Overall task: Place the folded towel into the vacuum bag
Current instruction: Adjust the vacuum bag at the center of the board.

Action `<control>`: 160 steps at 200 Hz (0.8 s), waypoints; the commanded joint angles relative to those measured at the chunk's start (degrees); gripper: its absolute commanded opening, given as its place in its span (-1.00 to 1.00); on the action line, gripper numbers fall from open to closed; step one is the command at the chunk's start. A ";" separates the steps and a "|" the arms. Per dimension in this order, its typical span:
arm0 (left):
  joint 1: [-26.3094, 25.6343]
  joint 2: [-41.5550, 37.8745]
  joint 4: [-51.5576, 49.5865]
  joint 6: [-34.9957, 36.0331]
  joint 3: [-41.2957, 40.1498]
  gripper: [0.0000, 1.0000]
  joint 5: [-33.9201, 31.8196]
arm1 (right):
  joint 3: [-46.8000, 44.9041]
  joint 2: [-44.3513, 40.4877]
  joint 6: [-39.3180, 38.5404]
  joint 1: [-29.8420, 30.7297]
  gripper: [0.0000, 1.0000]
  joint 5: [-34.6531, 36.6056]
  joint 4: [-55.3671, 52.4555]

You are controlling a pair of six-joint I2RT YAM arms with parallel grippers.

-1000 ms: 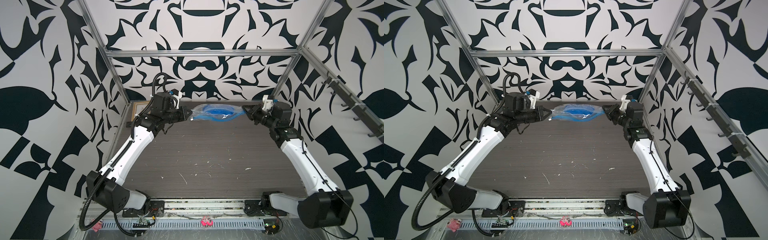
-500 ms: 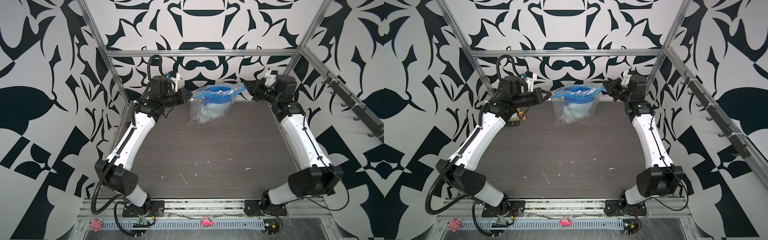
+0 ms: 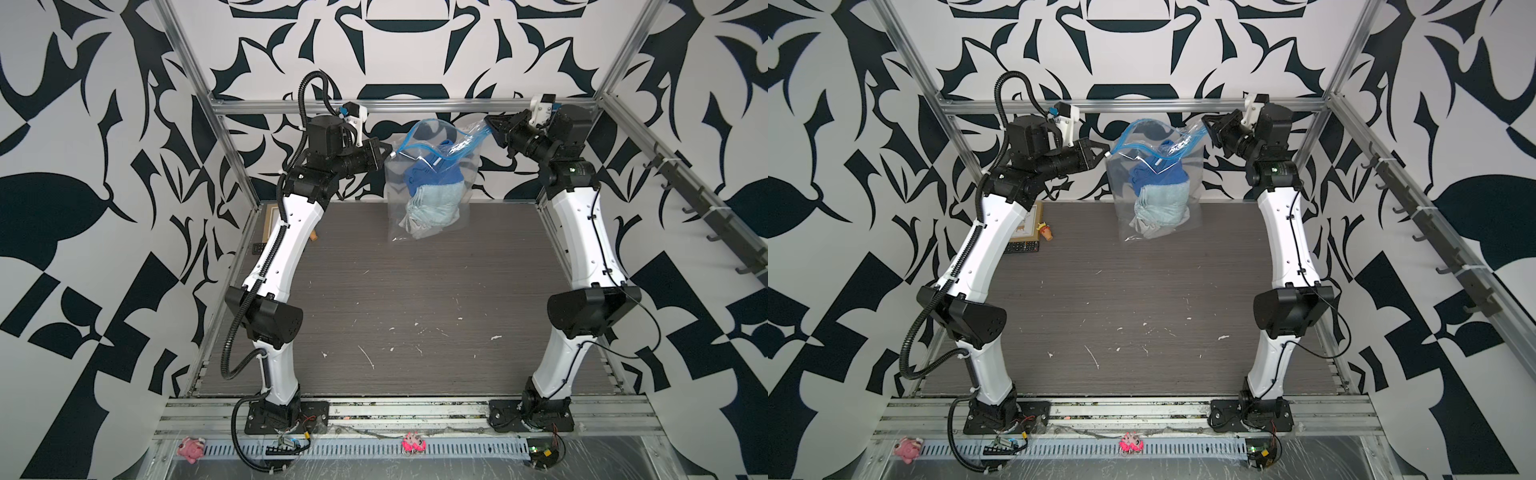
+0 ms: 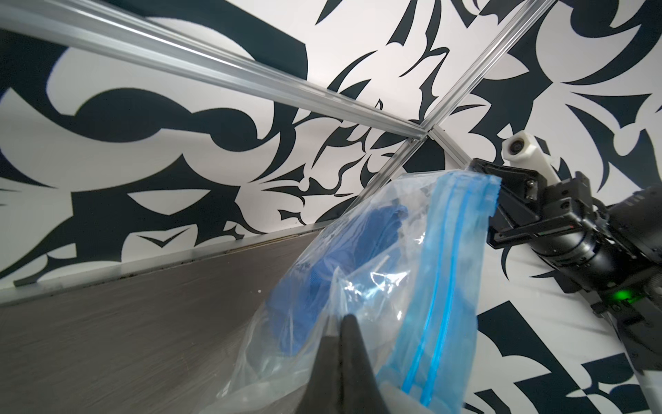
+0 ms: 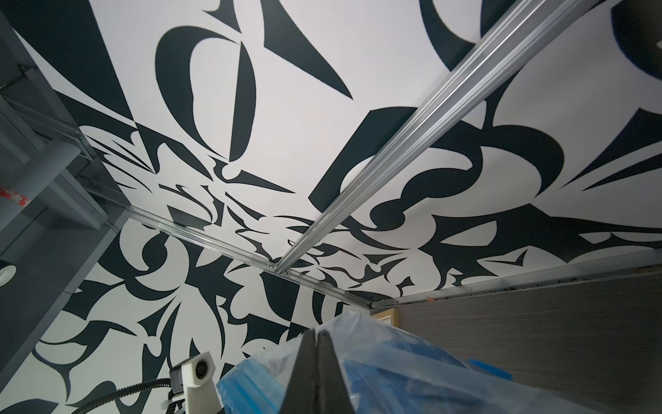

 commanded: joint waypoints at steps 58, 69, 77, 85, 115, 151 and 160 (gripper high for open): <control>-1.46 -19.24 12.33 3.96 -39.06 -1.00 1.28 | -45.42 -24.86 -8.89 3.76 -1.00 -4.70 12.03; -2.82 -23.05 12.46 3.95 -45.60 -1.00 0.33 | -53.85 -29.79 -9.58 3.85 -1.00 -4.78 12.03; -4.08 -25.66 12.46 3.78 -50.12 -1.00 0.17 | -59.41 -33.18 -10.01 3.90 -1.00 -4.78 11.70; -5.35 -28.15 11.88 3.80 -54.27 -1.00 -0.04 | -64.02 -36.76 -10.84 3.94 -1.00 -4.54 10.14; -8.67 -36.10 8.50 2.62 -67.62 -1.00 -1.79 | -77.61 -48.72 -14.53 3.94 -1.00 -1.69 1.73; -8.97 -44.24 5.71 1.55 -79.59 -1.00 -6.05 | -89.24 -58.19 -16.37 3.92 -1.00 3.81 -6.47; -8.93 -44.59 5.34 0.83 -81.74 -1.00 -6.24 | -91.97 -59.46 -15.89 3.92 -1.00 4.92 -7.09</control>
